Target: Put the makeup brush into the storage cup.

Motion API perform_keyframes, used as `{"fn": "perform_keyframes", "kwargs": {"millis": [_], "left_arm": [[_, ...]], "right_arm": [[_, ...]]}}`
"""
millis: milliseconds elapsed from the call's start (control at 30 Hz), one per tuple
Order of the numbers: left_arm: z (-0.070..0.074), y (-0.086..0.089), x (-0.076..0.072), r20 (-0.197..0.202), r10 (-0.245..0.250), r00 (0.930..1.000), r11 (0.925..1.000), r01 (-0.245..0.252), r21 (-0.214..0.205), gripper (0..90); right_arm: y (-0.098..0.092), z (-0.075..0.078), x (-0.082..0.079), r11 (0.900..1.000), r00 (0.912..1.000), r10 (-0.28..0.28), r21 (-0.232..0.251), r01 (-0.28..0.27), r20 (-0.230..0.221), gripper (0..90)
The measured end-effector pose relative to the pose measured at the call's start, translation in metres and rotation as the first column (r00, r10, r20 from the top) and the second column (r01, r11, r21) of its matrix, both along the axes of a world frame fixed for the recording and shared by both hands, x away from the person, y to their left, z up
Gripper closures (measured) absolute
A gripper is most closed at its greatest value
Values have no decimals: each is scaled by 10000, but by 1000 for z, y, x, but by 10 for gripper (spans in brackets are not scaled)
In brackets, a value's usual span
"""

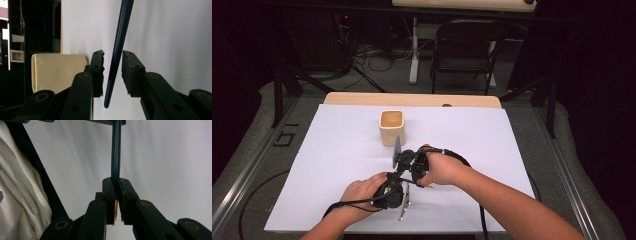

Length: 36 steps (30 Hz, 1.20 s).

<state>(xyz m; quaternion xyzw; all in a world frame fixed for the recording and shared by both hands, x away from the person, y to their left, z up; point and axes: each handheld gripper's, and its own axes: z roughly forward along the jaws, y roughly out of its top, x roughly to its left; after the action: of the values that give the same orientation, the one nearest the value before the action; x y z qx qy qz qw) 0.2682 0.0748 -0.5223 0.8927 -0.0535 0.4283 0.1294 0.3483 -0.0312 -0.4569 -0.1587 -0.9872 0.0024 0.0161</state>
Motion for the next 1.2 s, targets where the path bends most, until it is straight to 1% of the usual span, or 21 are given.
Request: {"fn": "perform_keyframes", "kwargs": {"millis": [167, 233, 267, 300, 367, 400, 467, 500, 533, 667, 1100, 1133, 1200], "left_arm": [[0, 0, -1, 23, -45, 10000, 10000, 45, 49, 777], [0, -1, -1, 0, -30, 10000, 10000, 30, 9, 790], [-1, -1, -1, -21, -61, 10000, 9998, 60, -163, 806], [-1, -1, -2, -31, -74, 10000, 9998, 73, -157, 811], [0, -1, -2, 26, -76, 10000, 9997, 75, 215, 817], [-1, -1, -2, -29, -87, 10000, 10000, 87, -45, 819], [-2, -2, -2, -12, -87, 10000, 9999, 87, -76, 822], [0, -2, -2, 8, -96, 10000, 9998, 96, 173, 823], [0, -2, -2, 23, -90, 10000, 9994, 89, 320, 824], [-1, -2, -2, -11, -104, 9999, 9996, 104, 255, 828], [-1, -2, -2, -17, -48, 10000, 9995, 48, 312, 833], [-1, -2, -2, -59, -25, 10000, 9994, 27, 349, 833], [-1, -2, -2, -107, 1, 9999, 9996, 3, 296, 836]], "right_arm": [[1, 0, -1, 10000, 10000, 22, -9, -22, -36, 841], [1, 0, -1, 10000, 10000, 21, -16, -21, -33, 842], [2, 0, -1, 10000, 10000, 20, -10, -20, -35, 841], [2, 0, -1, 10000, 10000, 20, -12, -20, -31, 841], [2, 0, -1, 10000, 10000, 40, -35, -40, -18, 841], [2, 0, -1, 10000, 10000, 51, -37, -52, -24, 841], [2, 0, -1, 10000, 10000, 65, -43, -65, -24, 841], [2, 0, -1, 10000, 10000, 89, -36, -89, -14, 841], [2, 0, -1, 9999, 9999, 99, -43, -100, -12, 841], [2, 0, -2, 9999, 9999, 131, -57, -131, 8, 841], [2, 0, -2, 9999, 9999, 124, -53, -123, 20, 840], [2, 0, -2, 9999, 9999, 121, -44, -121, 34, 840], [2, 0, -2, 9999, 9999, 118, -48, -118, 60, 838]]}}
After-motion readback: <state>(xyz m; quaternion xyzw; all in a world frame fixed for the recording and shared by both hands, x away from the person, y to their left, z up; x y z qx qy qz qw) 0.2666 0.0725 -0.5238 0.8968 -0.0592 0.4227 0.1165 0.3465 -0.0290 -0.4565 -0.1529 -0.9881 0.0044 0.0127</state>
